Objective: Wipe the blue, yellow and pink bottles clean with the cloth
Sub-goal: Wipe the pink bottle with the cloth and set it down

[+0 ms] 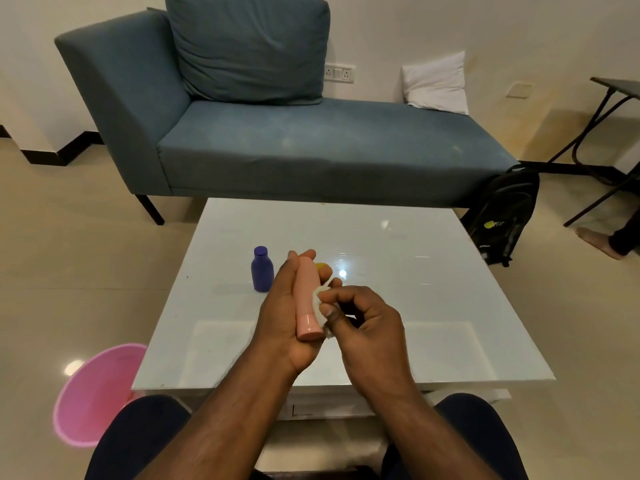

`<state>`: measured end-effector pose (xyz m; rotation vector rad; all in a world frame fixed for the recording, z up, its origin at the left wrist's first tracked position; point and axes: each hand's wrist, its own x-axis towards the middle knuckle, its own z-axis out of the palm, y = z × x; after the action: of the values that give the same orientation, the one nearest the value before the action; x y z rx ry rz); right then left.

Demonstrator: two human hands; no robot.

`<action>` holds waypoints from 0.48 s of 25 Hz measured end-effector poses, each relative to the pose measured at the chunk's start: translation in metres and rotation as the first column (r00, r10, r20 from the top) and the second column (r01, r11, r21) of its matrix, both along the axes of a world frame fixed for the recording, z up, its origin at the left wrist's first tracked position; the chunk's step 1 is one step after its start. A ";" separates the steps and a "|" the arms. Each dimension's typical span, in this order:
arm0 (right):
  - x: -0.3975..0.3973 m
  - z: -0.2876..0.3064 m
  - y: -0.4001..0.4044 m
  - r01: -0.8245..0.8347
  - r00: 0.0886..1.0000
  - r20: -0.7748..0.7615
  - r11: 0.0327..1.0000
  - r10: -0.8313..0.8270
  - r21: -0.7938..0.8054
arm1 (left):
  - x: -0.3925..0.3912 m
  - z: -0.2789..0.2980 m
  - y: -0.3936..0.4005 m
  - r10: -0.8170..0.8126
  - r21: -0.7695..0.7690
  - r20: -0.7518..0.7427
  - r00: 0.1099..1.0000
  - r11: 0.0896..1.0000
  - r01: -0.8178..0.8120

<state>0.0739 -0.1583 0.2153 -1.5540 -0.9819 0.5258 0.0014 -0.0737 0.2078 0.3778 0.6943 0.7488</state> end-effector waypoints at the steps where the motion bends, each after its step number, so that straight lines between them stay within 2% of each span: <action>1: -0.003 -0.003 -0.002 -0.004 1.000 0.018 1.000 0.004 -0.005 | -0.001 -0.001 0.001 0.006 -0.006 -0.006 1.000 1.000 -0.006; 4: -0.010 -0.011 -0.012 -0.021 0.999 0.033 1.000 0.021 -0.005 | -0.003 -0.006 0.002 0.033 -0.046 -0.052 0.998 0.998 -0.036; 7: -0.005 -0.009 -0.007 0.018 0.996 0.082 0.999 -0.020 0.030 | -0.001 -0.013 -0.001 0.074 0.032 -0.087 0.993 0.997 -0.072; 12: 0.001 -0.004 0.004 0.070 0.980 0.181 0.997 -0.077 0.042 | 0.000 -0.015 -0.011 -0.050 -0.010 -0.020 0.999 0.999 0.050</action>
<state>0.0749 -0.1548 0.2117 -1.6209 -1.0622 0.3162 0.0019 -0.0847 0.1924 0.3936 0.7047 0.6946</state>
